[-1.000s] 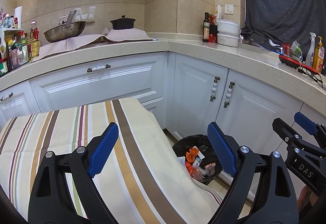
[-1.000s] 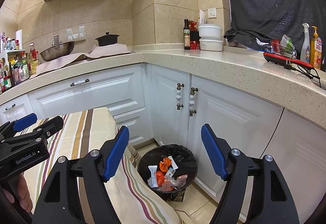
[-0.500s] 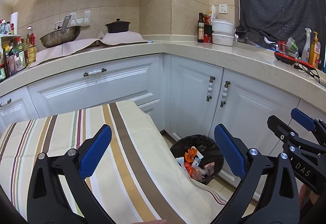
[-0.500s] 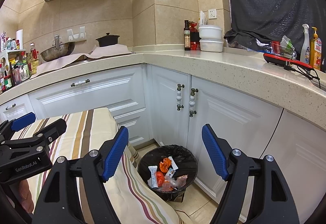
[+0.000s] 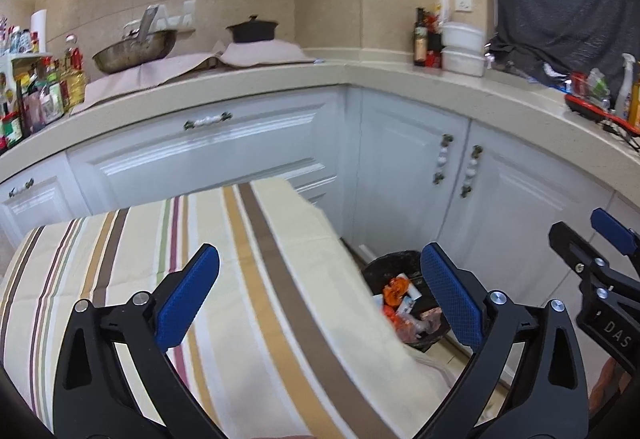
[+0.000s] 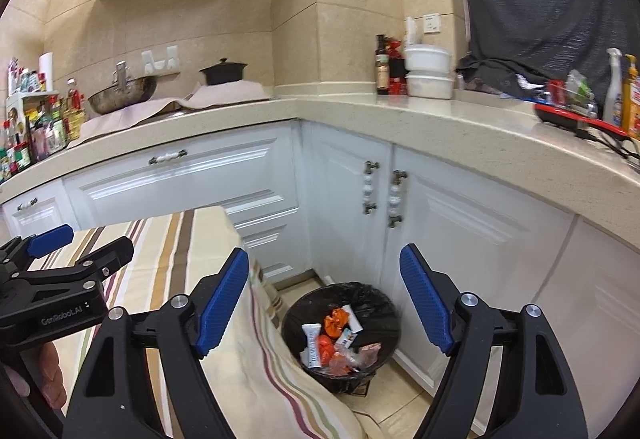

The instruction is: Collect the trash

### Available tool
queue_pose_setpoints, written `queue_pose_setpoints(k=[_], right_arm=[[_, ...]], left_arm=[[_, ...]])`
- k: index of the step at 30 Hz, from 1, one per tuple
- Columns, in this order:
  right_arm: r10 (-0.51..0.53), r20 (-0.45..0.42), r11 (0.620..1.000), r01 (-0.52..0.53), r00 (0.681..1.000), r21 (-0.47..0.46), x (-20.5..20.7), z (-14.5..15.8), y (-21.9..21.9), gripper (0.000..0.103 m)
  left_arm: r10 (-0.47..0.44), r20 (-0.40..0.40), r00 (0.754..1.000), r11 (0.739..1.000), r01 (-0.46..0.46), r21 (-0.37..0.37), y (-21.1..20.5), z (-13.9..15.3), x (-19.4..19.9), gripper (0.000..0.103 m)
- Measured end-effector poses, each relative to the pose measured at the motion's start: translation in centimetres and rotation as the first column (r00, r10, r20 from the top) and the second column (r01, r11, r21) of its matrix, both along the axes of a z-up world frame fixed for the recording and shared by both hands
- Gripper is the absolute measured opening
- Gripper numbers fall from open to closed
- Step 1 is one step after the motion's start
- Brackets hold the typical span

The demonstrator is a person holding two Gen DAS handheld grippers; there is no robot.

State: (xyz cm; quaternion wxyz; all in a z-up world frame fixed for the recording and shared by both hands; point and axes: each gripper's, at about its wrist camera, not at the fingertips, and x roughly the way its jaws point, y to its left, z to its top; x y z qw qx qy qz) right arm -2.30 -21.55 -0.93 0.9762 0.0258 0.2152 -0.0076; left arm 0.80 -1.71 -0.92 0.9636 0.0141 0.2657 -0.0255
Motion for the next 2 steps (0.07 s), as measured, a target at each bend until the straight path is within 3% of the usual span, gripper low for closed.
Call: queue_pose_setpoints(k=[2], right_arm=[[0.032, -0.017, 0.999, -0.032, 0.999, 0.005, 1.11, -0.44, 0.83, 0.078]], left_arm=[[0.034, -0.037, 0.999, 0.999, -0.034, 0.000, 1.40, -0.76, 0.94, 0.098]])
